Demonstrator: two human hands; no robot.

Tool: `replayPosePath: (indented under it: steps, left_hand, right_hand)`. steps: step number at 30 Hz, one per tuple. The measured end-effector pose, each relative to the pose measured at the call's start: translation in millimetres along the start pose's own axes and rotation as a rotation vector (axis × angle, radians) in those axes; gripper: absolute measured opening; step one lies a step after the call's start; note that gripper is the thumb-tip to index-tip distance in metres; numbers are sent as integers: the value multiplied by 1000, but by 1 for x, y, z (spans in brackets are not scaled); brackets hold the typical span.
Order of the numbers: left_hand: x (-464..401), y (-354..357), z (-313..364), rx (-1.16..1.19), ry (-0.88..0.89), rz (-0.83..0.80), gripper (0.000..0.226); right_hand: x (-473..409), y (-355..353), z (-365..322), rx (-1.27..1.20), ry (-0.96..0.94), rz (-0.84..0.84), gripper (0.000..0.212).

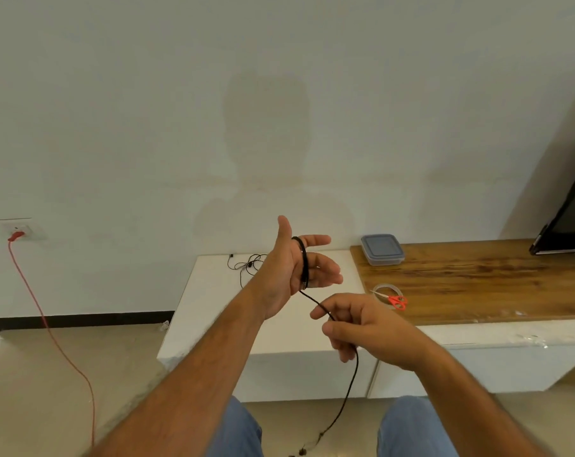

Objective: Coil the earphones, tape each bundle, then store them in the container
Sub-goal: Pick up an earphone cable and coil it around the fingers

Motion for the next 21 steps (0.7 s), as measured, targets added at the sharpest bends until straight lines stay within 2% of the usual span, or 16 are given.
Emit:
replayPosePath:
  steps: [3, 6, 10, 12, 16, 21]
  left_hand:
    - [0, 1, -6, -162, -32, 52, 87]
    - [5, 6, -14, -348, -49, 20, 90]
    - [14, 20, -25, -328, -73, -85, 98]
    - [19, 27, -27, -245, -106, -113, 96]
    - [31, 41, -24, -116, -142, -161, 75]
    - [38, 53, -22, 1, -156, -266, 72]
  right_hand:
    - [2, -13, -16, 169, -36, 58, 11]
    - [-1, -25, -34, 331, -118, 165, 9]
    - [-8, -43, -53, 415, -236, 299, 8]
    - [-11, -51, -56, 347, -254, 302, 6]
    - [-22, -61, -52, 102, -247, 226, 9]
    - [-28, -57, -35, -212, -247, 160, 17]
Point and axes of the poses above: each hand's wrist, its own x-axis away from the middle knuckle, its own y-axis out of the palm, z = x × y, the point moved 5 cm from there along -x, towards the middle knuckle, and after that the axes turned 3 degrees about z, right-handed, at the moved point
